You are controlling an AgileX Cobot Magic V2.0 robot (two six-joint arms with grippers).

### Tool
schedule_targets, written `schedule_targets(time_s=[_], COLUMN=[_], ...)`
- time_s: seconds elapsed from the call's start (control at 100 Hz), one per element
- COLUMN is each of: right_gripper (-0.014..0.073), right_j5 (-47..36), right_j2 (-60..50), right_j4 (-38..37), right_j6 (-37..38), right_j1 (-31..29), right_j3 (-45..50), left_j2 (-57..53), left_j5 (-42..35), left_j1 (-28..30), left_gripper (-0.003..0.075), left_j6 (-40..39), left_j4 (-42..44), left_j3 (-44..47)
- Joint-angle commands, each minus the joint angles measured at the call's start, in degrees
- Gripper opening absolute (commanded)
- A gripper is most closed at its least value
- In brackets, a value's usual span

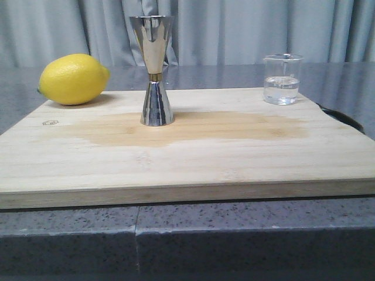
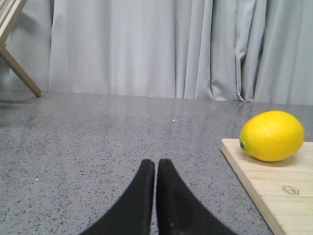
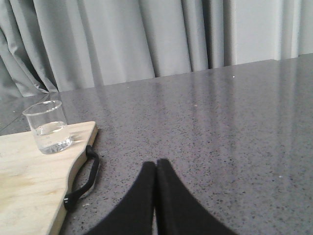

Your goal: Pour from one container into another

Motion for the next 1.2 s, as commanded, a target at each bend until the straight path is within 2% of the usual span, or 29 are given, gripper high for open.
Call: schedule_targets(time_s=[0.0, 1.19], right_gripper=[-0.0071, -0.0071], right_j5=[-4.7, -6.5], right_j2=[-1.4, -1.4], right_j4=[-0.1, -0.2], right_j6=[-0.6, -0.5], right_j1=[-0.4, -0.4], right_j3=[0.9, -0.4], left_j2=[-1.4, -1.4], left_j5=[-4.7, -6.1], left_j1=[0.2, 0.2], left_gripper=[-0.0019, -0.0019], left_j6=[-0.4, -0.4], left_j4=[-0.3, -0.3], left_j3=[0.2, -0.6])
